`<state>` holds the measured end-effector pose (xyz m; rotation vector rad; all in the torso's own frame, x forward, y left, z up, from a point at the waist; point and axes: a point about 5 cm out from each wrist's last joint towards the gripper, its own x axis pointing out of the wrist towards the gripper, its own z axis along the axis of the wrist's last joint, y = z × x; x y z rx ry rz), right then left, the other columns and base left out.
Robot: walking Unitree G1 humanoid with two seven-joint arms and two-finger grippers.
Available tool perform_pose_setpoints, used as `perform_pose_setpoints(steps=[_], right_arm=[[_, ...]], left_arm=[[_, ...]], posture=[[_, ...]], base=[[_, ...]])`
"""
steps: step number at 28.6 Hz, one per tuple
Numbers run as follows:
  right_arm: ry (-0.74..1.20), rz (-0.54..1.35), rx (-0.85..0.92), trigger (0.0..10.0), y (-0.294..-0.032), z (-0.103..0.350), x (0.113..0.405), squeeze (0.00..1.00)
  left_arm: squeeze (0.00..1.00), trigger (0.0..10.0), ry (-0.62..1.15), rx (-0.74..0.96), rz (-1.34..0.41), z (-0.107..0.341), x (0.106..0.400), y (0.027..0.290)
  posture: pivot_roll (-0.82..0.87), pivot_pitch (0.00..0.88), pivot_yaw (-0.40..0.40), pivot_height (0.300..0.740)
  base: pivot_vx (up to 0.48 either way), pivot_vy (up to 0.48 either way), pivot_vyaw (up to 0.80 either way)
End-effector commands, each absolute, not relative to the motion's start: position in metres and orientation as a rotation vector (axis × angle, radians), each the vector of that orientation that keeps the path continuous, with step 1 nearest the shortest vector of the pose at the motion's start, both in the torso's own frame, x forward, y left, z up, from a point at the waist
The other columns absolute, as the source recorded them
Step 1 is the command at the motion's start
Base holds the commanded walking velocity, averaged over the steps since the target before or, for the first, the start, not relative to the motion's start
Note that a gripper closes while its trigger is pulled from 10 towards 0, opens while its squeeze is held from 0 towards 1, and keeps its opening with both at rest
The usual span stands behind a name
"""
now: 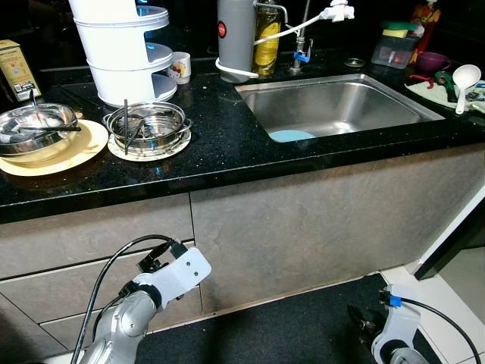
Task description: Kitchen organization
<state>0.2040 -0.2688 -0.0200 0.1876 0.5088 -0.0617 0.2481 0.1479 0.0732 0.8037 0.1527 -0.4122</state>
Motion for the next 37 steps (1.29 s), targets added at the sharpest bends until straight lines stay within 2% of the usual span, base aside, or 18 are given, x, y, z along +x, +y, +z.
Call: perform_pose_setpoints(steps=[1,37], right_arm=[[0.528,-0.053,0.190,10.0,-0.2668,-0.0222,0.2036,0.00],[0.528,-0.043,0.189,10.0,-0.2647,-0.0202,0.2071,0.00]], left_arm=[[0.00,10.0,0.167,0.796,-0.416,0.0726,0.2485,0.1492],[0.00,10.0,0.176,0.788,-0.413,0.0724,0.2505,0.1529]], posture=[[0.01,0.000,-0.049,0.740],[0.01,0.000,-0.048,0.740]], base=[[0.000,0.000,0.00],[0.000,0.000,0.00]])
